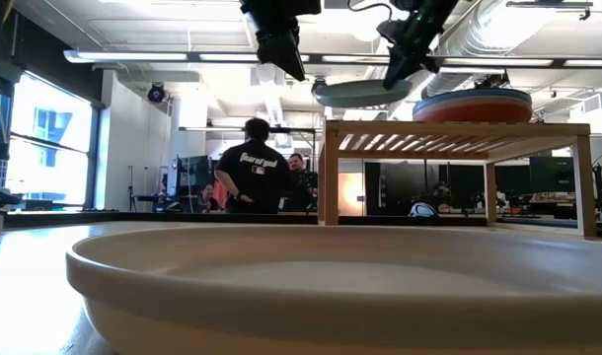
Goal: Place and stack plates onto a shelf
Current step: Put the light blue on the shelf
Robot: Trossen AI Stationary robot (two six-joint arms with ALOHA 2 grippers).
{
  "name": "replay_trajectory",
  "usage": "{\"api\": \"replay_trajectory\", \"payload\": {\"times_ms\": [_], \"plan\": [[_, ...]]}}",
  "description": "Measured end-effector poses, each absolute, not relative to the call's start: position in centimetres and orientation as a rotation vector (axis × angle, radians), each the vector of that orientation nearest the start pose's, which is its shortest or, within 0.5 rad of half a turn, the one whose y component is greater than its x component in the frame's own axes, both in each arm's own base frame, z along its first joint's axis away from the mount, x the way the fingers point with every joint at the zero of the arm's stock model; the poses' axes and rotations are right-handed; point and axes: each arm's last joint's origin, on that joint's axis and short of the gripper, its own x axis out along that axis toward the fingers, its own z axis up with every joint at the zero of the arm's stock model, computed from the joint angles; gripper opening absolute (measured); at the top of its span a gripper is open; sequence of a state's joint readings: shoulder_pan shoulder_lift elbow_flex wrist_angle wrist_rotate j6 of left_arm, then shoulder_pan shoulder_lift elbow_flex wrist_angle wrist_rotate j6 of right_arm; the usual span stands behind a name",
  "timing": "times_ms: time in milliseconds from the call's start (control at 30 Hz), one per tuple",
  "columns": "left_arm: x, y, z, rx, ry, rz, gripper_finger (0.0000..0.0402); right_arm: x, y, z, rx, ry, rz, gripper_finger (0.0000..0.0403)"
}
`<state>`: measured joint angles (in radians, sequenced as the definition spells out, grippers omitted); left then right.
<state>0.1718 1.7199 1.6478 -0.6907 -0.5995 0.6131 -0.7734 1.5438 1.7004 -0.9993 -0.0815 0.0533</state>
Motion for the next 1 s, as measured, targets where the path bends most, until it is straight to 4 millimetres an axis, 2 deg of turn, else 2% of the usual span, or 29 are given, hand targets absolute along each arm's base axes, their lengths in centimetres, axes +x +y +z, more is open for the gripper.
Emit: {"api": "replay_trajectory", "payload": {"times_ms": [433,600,1000], "plan": [[36.6,8.0,34.3,0.717,0.971,0.479,0.0099,23.9,-23.4,36.6,0.359,0.860,-0.522,0.0000],[36.6,8.0,34.3,0.696,0.964,0.489,0.0099,24.0,-24.0,35.8,0.354,0.893,-0.521,0.0000],[36.6,8.0,34.3,0.685,0.960,0.492,0.0099,24.1,-24.4,35.4,0.319,0.919,-0.500,0.0000]]}}
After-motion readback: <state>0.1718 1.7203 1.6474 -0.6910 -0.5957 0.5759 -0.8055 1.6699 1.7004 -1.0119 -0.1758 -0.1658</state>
